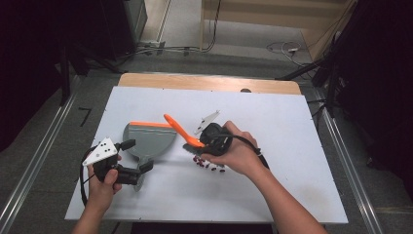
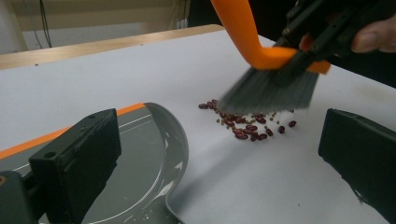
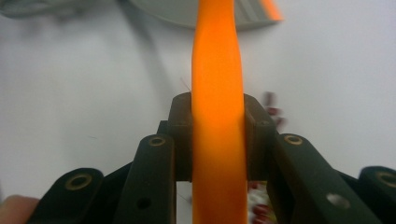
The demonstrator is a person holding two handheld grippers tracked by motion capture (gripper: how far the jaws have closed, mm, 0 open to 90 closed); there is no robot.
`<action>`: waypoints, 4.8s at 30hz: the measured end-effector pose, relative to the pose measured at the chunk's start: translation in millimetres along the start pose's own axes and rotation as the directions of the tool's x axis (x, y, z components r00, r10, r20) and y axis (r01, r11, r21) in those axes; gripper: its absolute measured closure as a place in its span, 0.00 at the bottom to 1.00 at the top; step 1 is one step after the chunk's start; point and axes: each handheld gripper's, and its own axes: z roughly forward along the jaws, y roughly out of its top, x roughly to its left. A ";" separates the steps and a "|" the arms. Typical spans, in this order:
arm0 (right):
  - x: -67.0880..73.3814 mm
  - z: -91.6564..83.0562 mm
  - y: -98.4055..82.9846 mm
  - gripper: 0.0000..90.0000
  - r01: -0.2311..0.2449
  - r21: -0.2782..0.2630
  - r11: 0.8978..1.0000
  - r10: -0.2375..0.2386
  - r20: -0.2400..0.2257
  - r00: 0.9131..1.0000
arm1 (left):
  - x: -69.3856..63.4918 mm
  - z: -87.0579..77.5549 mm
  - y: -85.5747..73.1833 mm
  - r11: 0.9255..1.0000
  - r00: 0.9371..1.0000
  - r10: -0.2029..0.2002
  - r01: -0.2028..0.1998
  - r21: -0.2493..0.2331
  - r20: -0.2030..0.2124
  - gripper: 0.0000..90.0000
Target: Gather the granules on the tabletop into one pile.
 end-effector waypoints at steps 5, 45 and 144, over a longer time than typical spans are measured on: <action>6.6 29.7 0.5 0.77 -0.067 0.066 0.996 0.073 -0.101 0.992 | 0.9 -0.9 -0.6 1.000 1.000 -0.002 0.002 0.000 -0.002 0.00; -81.0 13.6 -75.7 0.75 -0.525 -0.042 0.850 0.527 0.062 0.848 | -2.2 2.6 -2.3 1.000 1.000 0.007 -0.007 0.021 0.001 0.00; -88.2 3.1 -79.9 0.76 0.150 -0.019 0.989 -0.150 -0.023 0.988 | -4.8 12.4 -5.0 0.998 1.000 0.014 -0.014 0.054 0.009 0.00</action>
